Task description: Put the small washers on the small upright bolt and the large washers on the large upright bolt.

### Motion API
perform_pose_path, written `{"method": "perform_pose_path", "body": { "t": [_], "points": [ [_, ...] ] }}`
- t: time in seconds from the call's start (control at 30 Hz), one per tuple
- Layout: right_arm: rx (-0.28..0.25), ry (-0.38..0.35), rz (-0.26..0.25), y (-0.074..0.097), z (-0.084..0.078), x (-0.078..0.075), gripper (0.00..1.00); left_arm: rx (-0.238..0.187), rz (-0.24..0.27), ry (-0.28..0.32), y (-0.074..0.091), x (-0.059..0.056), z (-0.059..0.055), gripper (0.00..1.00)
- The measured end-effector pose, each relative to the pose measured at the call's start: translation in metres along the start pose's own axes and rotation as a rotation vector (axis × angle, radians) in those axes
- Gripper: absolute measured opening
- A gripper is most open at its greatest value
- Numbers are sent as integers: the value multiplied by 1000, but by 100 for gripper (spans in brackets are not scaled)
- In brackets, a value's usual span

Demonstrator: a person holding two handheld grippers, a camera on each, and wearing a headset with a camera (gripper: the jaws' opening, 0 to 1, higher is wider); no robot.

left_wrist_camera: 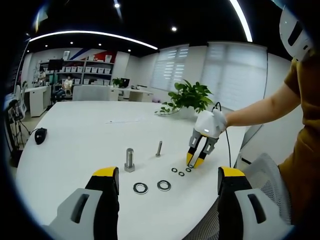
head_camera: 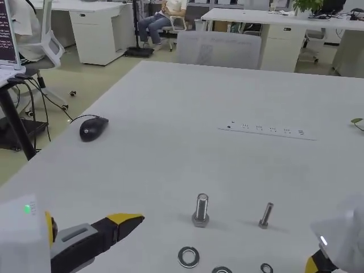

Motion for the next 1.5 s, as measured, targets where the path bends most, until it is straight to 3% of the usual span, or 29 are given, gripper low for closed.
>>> {"method": "perform_pose_path", "body": {
  "t": [0.37, 1.0, 1.5],
  "points": [
    [-23, -30, -3, 3, 1, -1, 12, 6, -1, -3, 0, -2, 0, 80],
    [-66, -49, -40, 29, 11, -10, 12, 5, -17, -8, -2, -7, 2, 80],
    [-73, -61, -134, 67, 38, -16, 12, -7, -72, -49, 8, -17, 8, 80]
  ]
}}
Point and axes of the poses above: the centre of the closed fingertips' face, and the gripper's own axes: y roughly backward along the fingers, x roughly to its left, z roughly out of its top, the point moved 2 cm from there along y, roughly backward along the fingers, and after that the axes turned 9 degrees about z, right-handed, at the moved point
